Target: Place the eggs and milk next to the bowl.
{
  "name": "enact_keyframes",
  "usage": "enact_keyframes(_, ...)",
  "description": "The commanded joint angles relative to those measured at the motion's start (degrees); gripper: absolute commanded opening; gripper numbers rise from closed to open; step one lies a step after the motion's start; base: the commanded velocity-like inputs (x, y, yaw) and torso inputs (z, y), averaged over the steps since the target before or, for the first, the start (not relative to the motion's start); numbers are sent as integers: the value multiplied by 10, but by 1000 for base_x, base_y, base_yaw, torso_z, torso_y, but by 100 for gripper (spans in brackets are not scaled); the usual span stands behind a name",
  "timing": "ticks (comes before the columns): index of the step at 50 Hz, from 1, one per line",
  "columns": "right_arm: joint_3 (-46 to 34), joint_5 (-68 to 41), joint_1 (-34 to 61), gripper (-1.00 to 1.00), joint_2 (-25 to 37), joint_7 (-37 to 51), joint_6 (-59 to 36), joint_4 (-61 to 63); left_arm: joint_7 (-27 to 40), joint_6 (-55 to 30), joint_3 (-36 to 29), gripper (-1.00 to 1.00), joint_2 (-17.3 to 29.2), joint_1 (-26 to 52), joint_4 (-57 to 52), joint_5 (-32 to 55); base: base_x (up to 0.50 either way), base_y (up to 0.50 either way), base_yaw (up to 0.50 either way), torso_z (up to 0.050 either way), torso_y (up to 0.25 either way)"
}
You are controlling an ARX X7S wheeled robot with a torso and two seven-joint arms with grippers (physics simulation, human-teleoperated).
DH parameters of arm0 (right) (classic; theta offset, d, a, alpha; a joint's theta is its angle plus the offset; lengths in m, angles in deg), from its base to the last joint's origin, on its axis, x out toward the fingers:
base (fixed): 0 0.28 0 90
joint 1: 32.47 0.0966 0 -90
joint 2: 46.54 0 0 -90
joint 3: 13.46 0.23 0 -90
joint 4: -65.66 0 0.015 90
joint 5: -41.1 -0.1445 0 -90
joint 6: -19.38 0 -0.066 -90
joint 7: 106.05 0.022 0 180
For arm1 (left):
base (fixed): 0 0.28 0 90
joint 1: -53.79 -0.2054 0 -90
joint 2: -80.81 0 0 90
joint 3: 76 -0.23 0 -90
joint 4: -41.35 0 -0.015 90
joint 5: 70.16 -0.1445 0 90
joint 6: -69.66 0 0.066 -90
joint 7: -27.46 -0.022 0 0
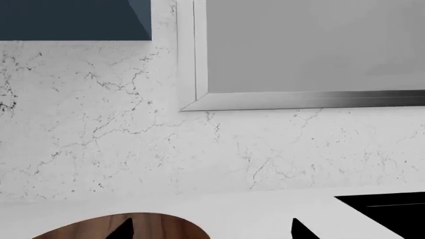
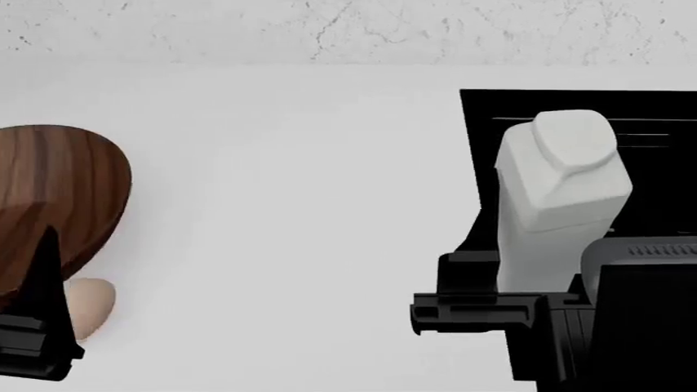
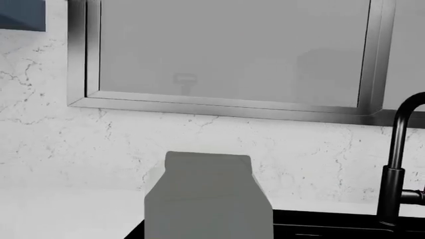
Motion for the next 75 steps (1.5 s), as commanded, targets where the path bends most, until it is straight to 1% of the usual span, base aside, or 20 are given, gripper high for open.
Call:
enact_keyframes(1, 5, 17, 8, -100, 1, -5, -7, 6, 2, -2, 1, 100, 1, 1, -2, 1, 0, 500, 0, 0, 0)
enact_keyframes(40, 9, 9, 7, -100, 18, 12, -17, 16, -2, 2, -6, 100, -1, 3, 2, -3, 0, 500, 0, 0, 1)
enact_keyframes(53, 12, 2, 13, -100, 29, 28, -30, 23, -2, 0, -10, 100, -5, 10, 5, -5, 0, 10, 0, 1, 0)
enact_keyframes(75, 0, 1, 22, -100, 25, 22, -29, 20, -2, 3, -9, 100, -3, 10, 4, -4, 208, 0, 0, 0, 1)
